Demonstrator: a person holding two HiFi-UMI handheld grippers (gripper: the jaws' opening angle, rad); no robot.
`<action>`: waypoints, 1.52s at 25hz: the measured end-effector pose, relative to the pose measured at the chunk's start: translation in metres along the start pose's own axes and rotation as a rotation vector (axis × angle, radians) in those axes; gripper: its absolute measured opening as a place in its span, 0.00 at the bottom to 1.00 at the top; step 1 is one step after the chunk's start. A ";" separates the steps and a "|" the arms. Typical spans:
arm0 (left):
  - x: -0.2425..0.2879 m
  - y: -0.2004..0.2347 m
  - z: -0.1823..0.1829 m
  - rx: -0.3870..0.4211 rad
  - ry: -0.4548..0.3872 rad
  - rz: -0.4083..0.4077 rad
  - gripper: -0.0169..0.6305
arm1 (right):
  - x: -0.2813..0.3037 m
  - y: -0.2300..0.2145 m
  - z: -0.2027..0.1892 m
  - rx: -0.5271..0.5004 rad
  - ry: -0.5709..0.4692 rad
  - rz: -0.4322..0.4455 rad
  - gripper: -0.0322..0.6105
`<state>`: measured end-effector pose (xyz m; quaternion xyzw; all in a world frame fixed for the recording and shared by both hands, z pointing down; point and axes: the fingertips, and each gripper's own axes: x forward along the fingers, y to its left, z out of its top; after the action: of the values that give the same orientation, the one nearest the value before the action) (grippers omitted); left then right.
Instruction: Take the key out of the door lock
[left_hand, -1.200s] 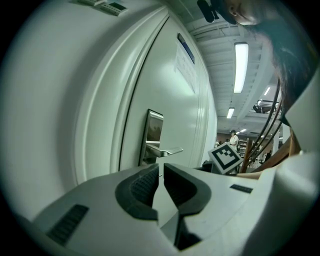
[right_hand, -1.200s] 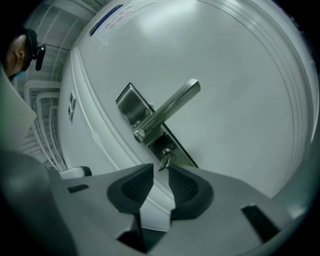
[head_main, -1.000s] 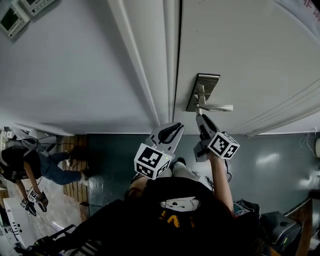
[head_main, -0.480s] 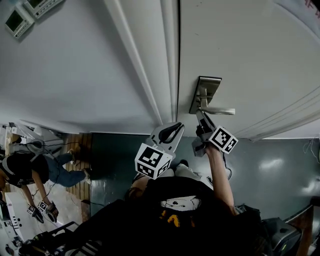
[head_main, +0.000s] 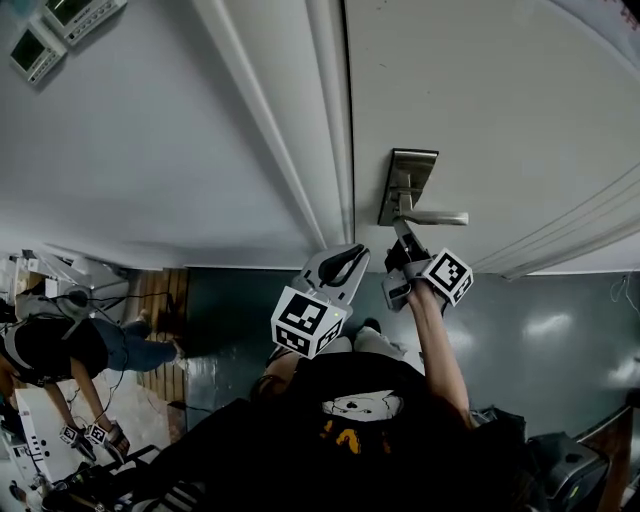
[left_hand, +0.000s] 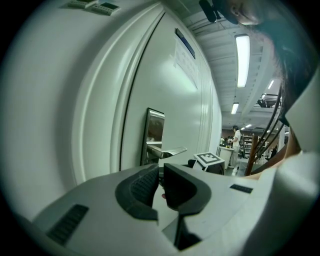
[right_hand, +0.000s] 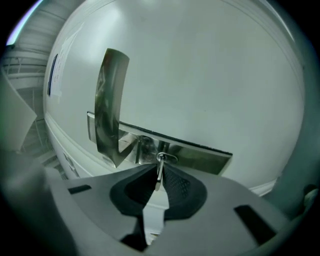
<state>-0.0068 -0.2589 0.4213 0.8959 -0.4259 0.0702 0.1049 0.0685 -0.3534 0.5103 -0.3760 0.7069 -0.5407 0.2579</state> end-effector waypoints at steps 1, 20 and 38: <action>0.000 -0.001 0.000 0.000 0.000 0.000 0.08 | 0.000 -0.001 0.000 0.030 -0.006 0.005 0.10; -0.023 0.003 0.004 -0.005 -0.014 -0.021 0.08 | -0.030 0.006 -0.016 0.230 -0.066 0.033 0.08; -0.050 0.012 -0.017 -0.012 -0.011 -0.055 0.08 | -0.062 0.033 -0.062 0.116 -0.025 0.048 0.08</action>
<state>-0.0482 -0.2250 0.4284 0.9070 -0.4021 0.0596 0.1099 0.0485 -0.2635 0.4931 -0.3501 0.6799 -0.5697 0.3011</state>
